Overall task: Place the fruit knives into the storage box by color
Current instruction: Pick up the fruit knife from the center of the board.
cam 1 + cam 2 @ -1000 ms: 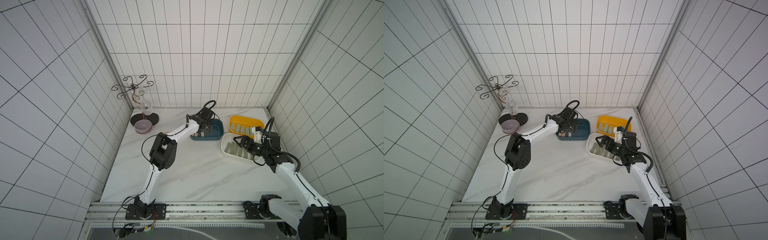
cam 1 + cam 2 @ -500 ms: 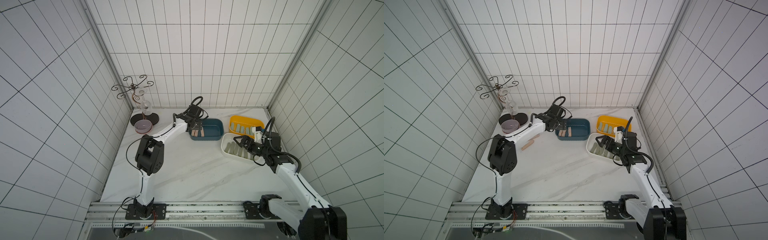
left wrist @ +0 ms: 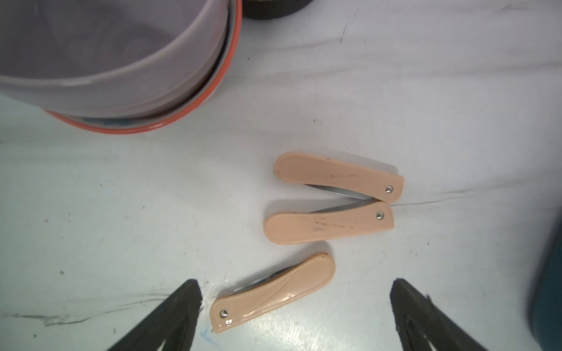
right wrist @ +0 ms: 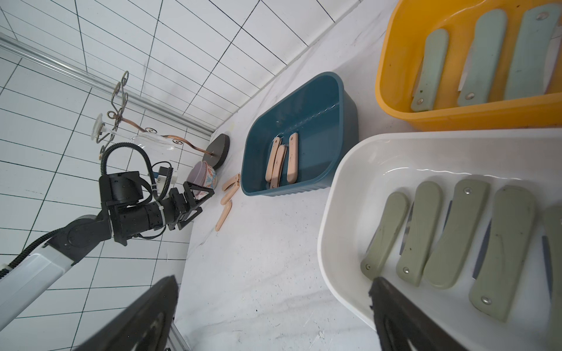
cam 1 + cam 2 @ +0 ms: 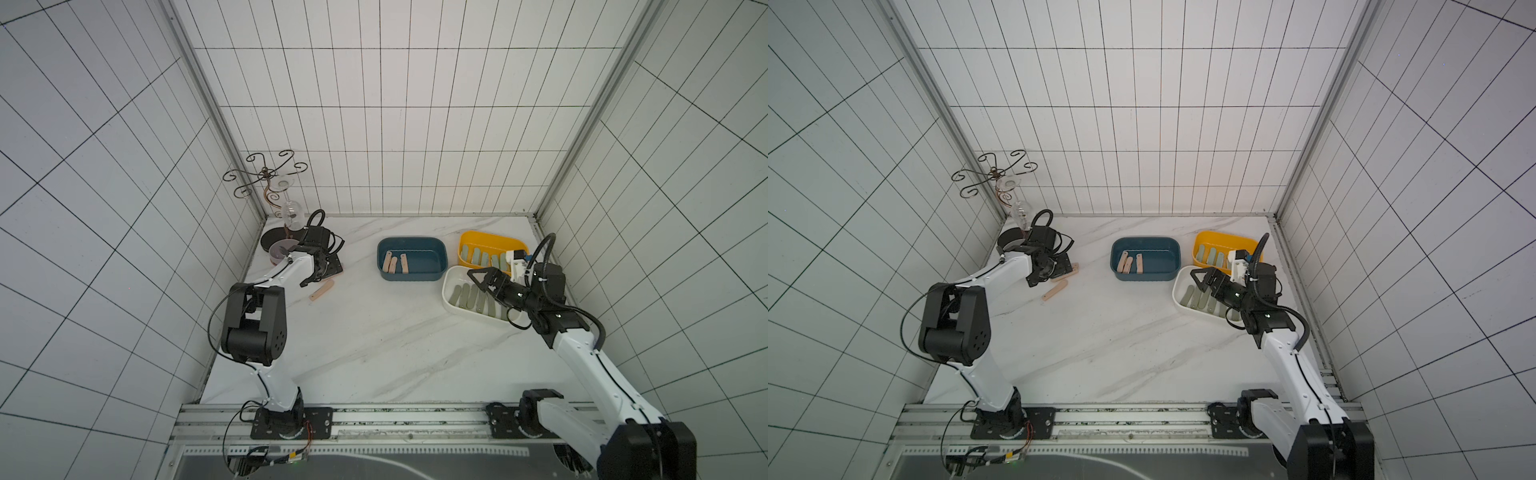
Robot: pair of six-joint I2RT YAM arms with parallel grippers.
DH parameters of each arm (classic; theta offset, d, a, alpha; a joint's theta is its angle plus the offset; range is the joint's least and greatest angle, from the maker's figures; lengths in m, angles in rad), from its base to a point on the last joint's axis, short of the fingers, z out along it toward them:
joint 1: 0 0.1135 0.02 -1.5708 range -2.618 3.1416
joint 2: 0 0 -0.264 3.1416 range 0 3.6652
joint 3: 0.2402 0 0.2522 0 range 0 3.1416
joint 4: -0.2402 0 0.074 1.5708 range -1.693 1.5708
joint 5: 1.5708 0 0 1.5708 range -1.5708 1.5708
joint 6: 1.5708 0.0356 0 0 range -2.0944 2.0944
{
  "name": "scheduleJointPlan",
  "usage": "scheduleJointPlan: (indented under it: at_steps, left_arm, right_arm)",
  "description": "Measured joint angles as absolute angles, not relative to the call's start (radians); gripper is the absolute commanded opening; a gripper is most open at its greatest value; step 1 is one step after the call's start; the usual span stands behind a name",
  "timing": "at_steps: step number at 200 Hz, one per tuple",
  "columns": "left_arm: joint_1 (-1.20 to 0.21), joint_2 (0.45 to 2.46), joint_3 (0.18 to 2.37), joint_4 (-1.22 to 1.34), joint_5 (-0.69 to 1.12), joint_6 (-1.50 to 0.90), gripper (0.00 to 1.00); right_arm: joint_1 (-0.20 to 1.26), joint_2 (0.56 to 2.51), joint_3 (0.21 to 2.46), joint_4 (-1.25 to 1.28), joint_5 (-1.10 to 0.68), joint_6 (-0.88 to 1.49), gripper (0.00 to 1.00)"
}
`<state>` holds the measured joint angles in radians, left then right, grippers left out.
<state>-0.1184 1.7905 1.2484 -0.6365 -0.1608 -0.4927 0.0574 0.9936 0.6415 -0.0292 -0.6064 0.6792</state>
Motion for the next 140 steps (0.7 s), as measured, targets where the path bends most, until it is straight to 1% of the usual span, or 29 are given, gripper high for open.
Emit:
scheduleJointPlan:
  at_steps: [71, 140]
  left_arm:
    - [-0.095, 1.889, 1.184, -0.564, -0.139, -0.460, 0.97]
    - [-0.109, 1.856, 1.130, -0.479, -0.082, -0.453, 0.97]
  right_arm:
    - [0.057, 0.951, 0.641, -0.022, -0.608, 0.691, 1.00]
    - [0.057, 0.940, 0.641, -0.024, -0.608, 0.690, 1.00]
